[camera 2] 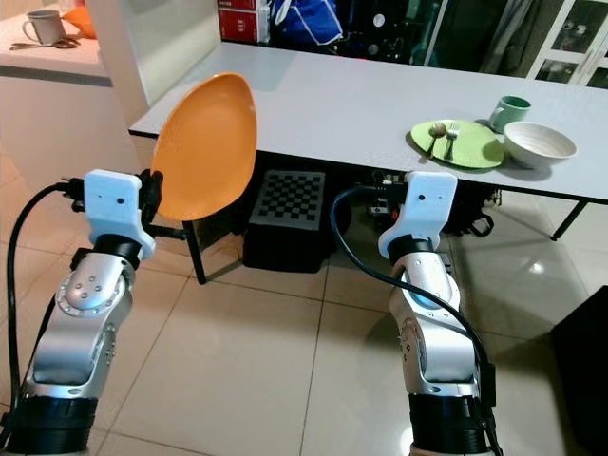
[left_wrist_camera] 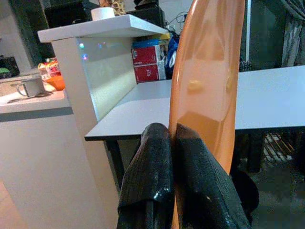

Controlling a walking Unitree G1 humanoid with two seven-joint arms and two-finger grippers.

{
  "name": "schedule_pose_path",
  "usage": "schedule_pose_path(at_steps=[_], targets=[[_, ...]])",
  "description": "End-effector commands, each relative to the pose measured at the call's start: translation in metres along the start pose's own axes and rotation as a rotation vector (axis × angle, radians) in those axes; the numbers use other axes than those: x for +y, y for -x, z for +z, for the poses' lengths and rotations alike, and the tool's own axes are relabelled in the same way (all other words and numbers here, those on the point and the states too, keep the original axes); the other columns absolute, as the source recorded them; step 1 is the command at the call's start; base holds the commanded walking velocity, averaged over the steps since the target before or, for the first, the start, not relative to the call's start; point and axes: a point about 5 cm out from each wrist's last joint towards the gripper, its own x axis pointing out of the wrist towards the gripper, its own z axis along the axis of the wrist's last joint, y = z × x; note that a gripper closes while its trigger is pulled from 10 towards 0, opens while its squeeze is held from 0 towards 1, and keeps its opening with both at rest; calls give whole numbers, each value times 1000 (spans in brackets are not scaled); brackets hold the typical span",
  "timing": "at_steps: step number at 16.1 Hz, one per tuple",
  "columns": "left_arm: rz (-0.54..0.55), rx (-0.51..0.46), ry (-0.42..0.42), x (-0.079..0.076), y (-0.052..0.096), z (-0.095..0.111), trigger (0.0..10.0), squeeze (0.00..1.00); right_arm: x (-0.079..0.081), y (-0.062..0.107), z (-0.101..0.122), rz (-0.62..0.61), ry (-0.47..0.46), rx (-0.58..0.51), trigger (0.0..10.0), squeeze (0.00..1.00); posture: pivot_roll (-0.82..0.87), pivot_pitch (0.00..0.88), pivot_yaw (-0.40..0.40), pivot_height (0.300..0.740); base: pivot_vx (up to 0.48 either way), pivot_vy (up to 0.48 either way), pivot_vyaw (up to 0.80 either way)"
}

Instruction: Setting the table

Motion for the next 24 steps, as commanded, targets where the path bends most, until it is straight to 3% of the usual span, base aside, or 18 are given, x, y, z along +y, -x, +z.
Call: schedule_pose_path(at_steps=[1,6,10,21,24], targets=[[-20,-82,8,-1,-3,17,10000,0,-3,0,0,-18,3,6,10000,0,36,0,-9,740,390,0,0],[-26,-91,7,0,-6,20,10000,0,-4,0,0,-12,4,8,10000,0,47,0,-17,740,400,0,0],[-31,-102,14,4,-14,23,10000,0,8,0,3,58,6,-7,10000,0,36,0,-16,740,408,0,0],[-68,-150,33,6,-23,37,10000,0,10,-1,1,74,-25,-3,10000,0,41,0,-20,740,407,0,0],[-64,-149,37,9,-24,36,10000,0,12,0,2,95,-25,-4,10000,0,35,0,-19,740,406,0,-540]])
